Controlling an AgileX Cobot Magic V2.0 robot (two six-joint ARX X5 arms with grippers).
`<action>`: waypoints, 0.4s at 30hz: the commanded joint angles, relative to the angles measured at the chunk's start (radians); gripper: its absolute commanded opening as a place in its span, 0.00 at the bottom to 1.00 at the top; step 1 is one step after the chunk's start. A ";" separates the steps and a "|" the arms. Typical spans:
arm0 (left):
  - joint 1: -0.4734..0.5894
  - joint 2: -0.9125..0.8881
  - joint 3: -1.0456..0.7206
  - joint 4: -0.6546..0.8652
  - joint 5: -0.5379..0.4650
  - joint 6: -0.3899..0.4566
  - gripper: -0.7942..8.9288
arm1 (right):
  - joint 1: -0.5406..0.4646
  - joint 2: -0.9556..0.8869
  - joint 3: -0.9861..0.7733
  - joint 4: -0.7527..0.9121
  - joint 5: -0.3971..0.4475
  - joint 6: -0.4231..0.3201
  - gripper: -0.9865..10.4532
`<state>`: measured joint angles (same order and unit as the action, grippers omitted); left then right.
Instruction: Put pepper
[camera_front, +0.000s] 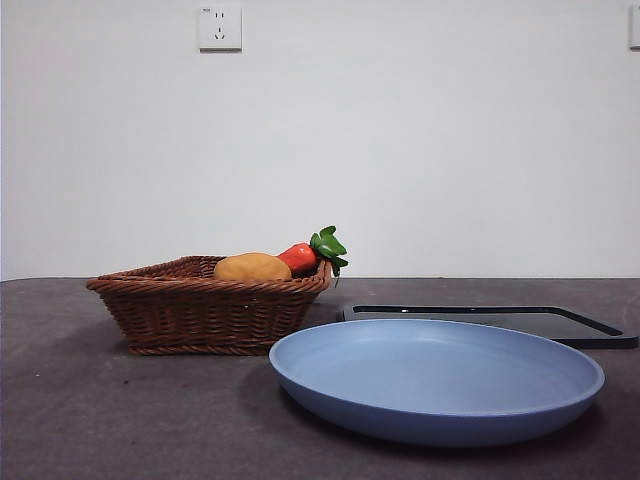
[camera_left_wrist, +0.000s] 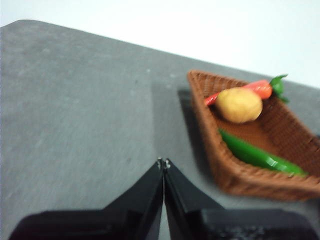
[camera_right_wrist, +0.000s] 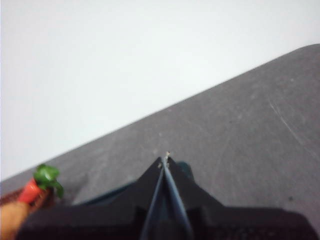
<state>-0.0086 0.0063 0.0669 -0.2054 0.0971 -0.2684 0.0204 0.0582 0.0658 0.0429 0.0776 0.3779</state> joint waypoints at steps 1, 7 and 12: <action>0.003 -0.004 0.071 0.014 0.012 -0.021 0.09 | 0.002 0.046 0.095 0.010 -0.021 0.017 0.09; 0.003 0.105 0.249 -0.038 0.041 -0.027 0.09 | 0.003 0.260 0.354 -0.094 -0.123 -0.034 0.09; 0.003 0.290 0.439 -0.133 0.146 0.002 0.09 | 0.002 0.468 0.612 -0.344 -0.276 -0.156 0.09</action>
<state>-0.0086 0.2649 0.4671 -0.3309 0.2172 -0.2871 0.0204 0.4915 0.6205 -0.2493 -0.1699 0.2913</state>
